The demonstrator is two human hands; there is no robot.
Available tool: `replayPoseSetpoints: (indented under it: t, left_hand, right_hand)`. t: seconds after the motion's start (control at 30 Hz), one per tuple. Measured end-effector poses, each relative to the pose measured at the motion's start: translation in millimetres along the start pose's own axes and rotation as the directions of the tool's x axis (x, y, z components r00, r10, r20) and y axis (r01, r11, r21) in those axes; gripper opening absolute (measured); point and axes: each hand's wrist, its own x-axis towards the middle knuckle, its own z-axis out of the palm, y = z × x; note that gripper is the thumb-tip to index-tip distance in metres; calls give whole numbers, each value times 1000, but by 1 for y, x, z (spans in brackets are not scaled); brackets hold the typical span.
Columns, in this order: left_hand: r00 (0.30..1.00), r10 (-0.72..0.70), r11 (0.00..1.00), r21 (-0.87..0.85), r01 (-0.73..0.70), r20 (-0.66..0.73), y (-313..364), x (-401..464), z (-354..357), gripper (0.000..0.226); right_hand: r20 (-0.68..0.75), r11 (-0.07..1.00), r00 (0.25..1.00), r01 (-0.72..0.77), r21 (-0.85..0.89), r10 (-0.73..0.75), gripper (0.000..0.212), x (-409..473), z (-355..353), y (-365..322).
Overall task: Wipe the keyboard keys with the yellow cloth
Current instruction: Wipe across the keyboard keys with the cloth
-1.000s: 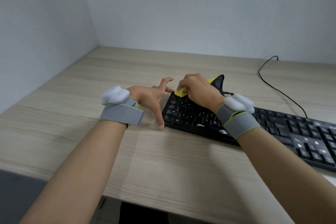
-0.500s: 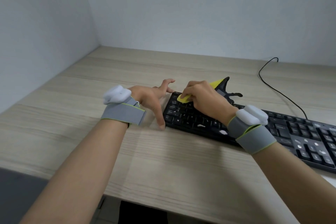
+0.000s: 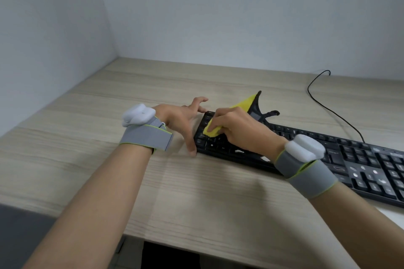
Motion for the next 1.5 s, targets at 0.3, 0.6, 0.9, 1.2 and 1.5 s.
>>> replayPoseSetpoints:
  t: [0.3,0.6,0.9,1.2,1.5]
  left_hand:
    - [1000,4,1000,6,-4,2,1,1,0,147]
    - [1000,4,1000,-22,-4,3,-1,1,1,144]
    - [1000,5,1000,-6,-5,23,1,1,1,147]
    - [1000,1,1000,-19,-1,-6,0,2,2,143]
    - [1000,9,1000,-4,-9,24,0,3,1,145]
  right_hand:
    - [-73,994,994,-83,-75,77,44,19,6,-2]
    - [-13,999,999,-36,-19,36,36,4,-1,10]
    - [-32,999,998,48,1,-48,42,12,14,-17]
    - [34,999,998,-46,-17,47,42,0,-12,0]
    - [70,997,995,63,36,-65,40,3,2,-24]
